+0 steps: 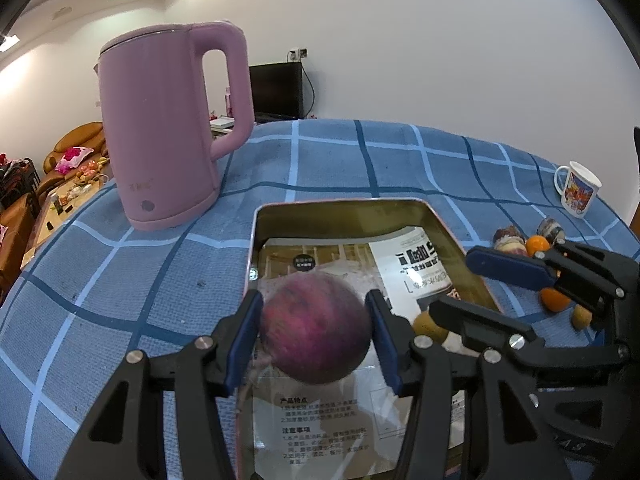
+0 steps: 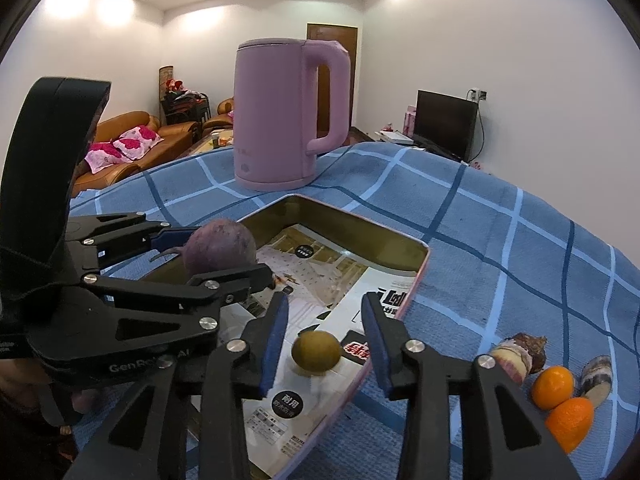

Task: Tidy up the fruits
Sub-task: 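Lower the radish into the tin tray and open the left gripper while the right gripper releases the kumquat there, then grasp the brown mangosteen with the right gripper while the left gripper grasps an orange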

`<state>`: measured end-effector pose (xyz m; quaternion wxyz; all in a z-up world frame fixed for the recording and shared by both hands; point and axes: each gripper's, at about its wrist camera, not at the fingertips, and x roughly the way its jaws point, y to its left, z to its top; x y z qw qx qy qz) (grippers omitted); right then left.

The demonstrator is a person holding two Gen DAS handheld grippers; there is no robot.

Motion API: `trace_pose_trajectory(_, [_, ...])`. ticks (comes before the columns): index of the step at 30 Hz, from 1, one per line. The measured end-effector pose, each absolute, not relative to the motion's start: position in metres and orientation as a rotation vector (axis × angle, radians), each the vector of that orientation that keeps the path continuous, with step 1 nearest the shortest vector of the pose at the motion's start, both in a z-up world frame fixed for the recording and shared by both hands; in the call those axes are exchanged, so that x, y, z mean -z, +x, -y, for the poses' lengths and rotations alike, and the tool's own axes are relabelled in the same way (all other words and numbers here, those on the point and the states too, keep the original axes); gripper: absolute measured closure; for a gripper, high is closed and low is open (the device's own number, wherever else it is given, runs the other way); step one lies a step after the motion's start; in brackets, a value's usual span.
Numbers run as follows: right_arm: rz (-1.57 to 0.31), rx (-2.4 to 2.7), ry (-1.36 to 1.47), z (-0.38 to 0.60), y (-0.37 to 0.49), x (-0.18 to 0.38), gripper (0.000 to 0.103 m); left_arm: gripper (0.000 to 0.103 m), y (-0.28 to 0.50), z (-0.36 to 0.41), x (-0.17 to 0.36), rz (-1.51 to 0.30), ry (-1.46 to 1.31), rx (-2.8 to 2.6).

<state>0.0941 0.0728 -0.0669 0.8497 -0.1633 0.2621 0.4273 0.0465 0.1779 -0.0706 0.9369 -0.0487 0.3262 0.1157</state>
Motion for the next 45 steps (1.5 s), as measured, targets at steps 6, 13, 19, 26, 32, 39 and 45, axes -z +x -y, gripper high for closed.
trace_pose_trajectory(6, [-0.529,-0.861,-0.31,-0.064,0.095,0.064,0.044,0.037,0.04,-0.18,0.067,-0.638,-0.137,-0.241])
trace_pose_trajectory(13, [-0.503,-0.818,-0.295,-0.043,0.094,0.06,0.034,0.001,0.031,-0.17,0.059,-0.59,-0.104,-0.28])
trace_pose_trajectory(19, [-0.516,-0.715,-0.234,0.011,0.092,0.052,0.034,0.001,0.026,-0.141,0.04,-0.556,-0.066,-0.219])
trace_pose_trajectory(26, [-0.547,-0.492,-0.098,0.106,0.096,0.049,0.034,0.001,0.031,-0.095,0.033,-0.554,-0.032,-0.126])
trace_pose_trajectory(32, [-0.616,-0.381,-0.027,0.153,0.105,0.06,0.034,0.001,0.044,-0.043,0.041,-0.593,0.057,-0.056])
trace_pose_trajectory(39, [-0.738,-0.409,-0.049,0.153,0.115,0.084,0.034,0.001,0.06,-0.016,0.05,-0.644,0.09,-0.002])
trace_pose_trajectory(45, [-0.837,-0.445,-0.06,0.15,0.121,0.096,0.043,0.01,0.079,-0.004,0.06,-0.706,0.073,0.037])
